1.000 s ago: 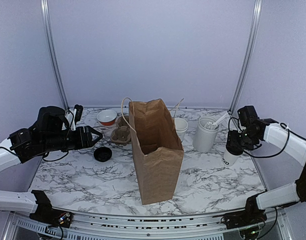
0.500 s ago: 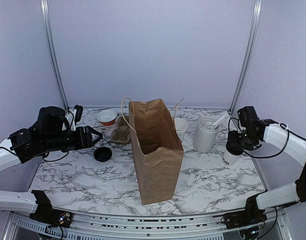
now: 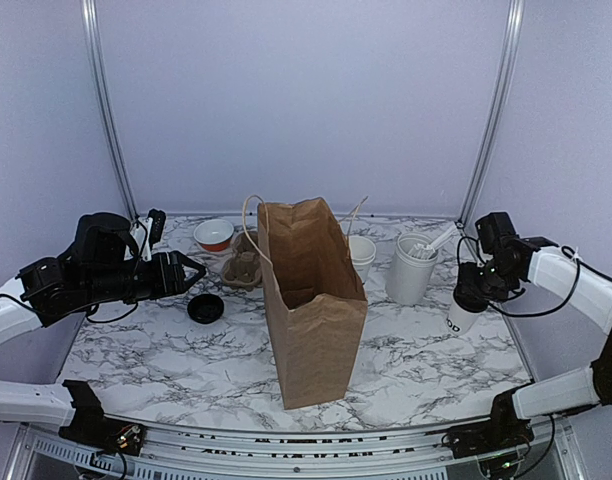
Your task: Pack the takeout coffee
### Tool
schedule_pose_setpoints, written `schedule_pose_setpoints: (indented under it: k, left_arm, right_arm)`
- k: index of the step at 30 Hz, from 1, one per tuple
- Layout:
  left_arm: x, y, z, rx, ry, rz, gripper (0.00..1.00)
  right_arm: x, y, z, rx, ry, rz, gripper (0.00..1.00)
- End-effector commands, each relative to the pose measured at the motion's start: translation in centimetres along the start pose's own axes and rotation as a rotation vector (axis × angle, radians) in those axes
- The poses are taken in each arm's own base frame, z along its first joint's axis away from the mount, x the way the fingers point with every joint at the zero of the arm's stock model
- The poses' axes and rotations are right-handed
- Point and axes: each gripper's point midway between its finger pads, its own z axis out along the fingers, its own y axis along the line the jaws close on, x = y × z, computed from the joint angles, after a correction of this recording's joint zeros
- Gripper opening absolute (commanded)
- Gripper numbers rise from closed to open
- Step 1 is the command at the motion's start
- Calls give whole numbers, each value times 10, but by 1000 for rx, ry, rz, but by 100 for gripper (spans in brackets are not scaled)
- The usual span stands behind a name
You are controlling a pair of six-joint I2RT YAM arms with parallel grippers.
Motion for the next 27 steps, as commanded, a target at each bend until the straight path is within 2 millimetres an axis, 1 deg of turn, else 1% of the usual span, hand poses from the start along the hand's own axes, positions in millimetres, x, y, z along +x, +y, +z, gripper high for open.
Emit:
schedule_pose_setpoints:
  k: [1, 10, 16, 18, 21, 24, 27]
  left_arm:
    - [-2, 0, 1, 10, -15, -2, 62]
    - [0, 1, 3, 9, -9, 3, 62]
    - [0, 0, 4, 10, -9, 6, 62]
    - [0, 0, 4, 10, -6, 6, 62]
    - [0, -1, 5, 13, -7, 6, 62]
    - [0, -1, 6, 14, -3, 7, 62]
    - [-1, -2, 7, 18, -2, 6, 62]
  right_arm:
    - [-5, -4, -15, 1, -4, 5, 67]
    - [-16, -4, -30, -14, -43, 21, 66]
    - [-30, 0, -50, -48, -82, 32, 66]
    - [-33, 6, -58, -72, -90, 28, 66]
    - [-37, 20, -74, -106, -102, -4, 66]
    - [-36, 35, -91, -136, -104, -38, 67]
    - [-36, 45, -109, -188, -110, -43, 67]
